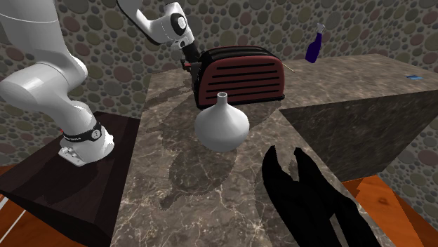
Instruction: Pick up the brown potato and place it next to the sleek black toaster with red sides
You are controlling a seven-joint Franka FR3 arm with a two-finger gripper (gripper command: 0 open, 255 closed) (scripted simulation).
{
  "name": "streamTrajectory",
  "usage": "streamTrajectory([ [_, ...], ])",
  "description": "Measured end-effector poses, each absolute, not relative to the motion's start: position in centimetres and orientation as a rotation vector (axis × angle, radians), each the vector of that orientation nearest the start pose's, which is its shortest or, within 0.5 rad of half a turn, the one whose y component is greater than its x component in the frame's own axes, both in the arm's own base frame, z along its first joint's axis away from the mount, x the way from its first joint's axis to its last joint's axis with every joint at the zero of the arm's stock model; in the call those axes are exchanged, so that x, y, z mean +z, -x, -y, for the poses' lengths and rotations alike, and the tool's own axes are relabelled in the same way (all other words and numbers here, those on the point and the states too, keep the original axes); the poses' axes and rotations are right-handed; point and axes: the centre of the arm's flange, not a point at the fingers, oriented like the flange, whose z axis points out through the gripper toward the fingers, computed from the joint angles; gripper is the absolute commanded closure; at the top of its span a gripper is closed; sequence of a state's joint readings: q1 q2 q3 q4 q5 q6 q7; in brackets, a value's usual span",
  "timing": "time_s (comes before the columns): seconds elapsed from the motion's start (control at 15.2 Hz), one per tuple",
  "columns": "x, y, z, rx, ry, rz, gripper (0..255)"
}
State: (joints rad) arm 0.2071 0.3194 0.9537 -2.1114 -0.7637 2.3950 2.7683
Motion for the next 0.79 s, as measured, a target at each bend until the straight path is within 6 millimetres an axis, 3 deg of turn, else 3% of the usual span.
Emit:
streamTrajectory([
  [0.13,34.0,-24.8,-52.5,-0.307,2.441,-1.518,0],
  [0.4,37.7,-23.6,-52.1,-0.308,2.440,-1.517,0],
  [0.79,38.2,-23.5,-52.1,-0.306,2.441,-1.518,0],
])
